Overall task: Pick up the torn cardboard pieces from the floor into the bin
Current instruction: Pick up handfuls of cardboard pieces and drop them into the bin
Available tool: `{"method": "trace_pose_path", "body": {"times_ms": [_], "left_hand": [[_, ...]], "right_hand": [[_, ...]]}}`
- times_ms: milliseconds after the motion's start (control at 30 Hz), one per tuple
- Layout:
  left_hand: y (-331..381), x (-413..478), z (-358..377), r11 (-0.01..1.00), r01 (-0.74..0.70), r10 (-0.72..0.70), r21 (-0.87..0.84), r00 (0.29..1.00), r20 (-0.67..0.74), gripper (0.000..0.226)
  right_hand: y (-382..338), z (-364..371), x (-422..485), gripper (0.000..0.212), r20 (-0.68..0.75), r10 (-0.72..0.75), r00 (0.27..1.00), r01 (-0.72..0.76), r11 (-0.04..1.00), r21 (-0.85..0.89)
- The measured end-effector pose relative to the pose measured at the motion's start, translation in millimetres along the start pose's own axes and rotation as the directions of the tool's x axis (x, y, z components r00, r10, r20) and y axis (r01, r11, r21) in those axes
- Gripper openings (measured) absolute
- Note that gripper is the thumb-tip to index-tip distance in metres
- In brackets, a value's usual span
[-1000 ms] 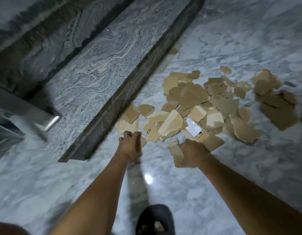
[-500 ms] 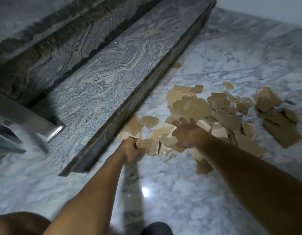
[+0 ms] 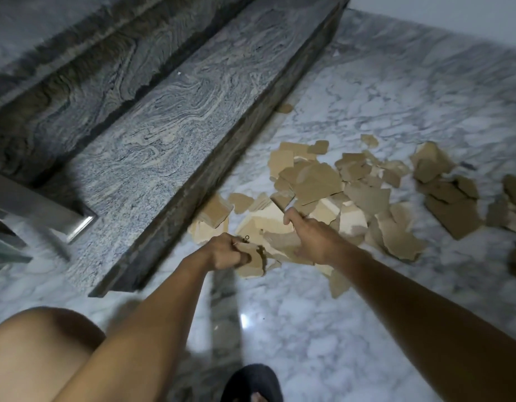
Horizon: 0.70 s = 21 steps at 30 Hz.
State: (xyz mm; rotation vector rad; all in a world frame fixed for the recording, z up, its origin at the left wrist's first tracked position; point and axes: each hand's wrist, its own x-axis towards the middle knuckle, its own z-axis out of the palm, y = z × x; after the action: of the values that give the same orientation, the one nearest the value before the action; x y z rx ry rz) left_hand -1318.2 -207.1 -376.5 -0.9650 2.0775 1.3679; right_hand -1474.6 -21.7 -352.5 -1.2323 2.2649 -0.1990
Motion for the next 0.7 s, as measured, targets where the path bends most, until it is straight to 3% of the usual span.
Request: {"method": "trace_pose_path", "body": {"times_ms": [133,367,500,633,700], "left_hand": [[11.6,8.5,26.1,0.969,0.005,0.001,0.248,1.0,-0.026,0.047],[26.2,17.5,79.7,0.878,0.004,0.101,0.479,0.976,-0.193,0.037],[22.4,26.6,87.2,0.906,0.036,0.056,0.422,0.977,-0.204,0.052],[22.4,26.0,83.0,0.938,0.032,0.038,0.344,0.98,-0.196,0.025],[25.4,21.9,80.8,0.941,0.016,0.055,0.338,0.979,-0.198,0.024]], "right_hand": [[10.4,0.1,-4.9,0.067,-0.065,0.076,0.995,-0.076,0.997,0.004],[21.1,46.2,-8.0,0.084,-0.209,0.277,0.938,-0.271,0.961,0.061],[24.7,50.1,-9.8,0.083,-0.24,0.347,0.907,-0.312,0.934,0.172],[29.2,43.0,-11.1,0.066,-0.108,0.438,0.892,-0.372,0.849,0.375],[32.5,36.6,-13.3,0.054,-0.039,0.464,0.885,-0.4,0.8,0.448]]}}
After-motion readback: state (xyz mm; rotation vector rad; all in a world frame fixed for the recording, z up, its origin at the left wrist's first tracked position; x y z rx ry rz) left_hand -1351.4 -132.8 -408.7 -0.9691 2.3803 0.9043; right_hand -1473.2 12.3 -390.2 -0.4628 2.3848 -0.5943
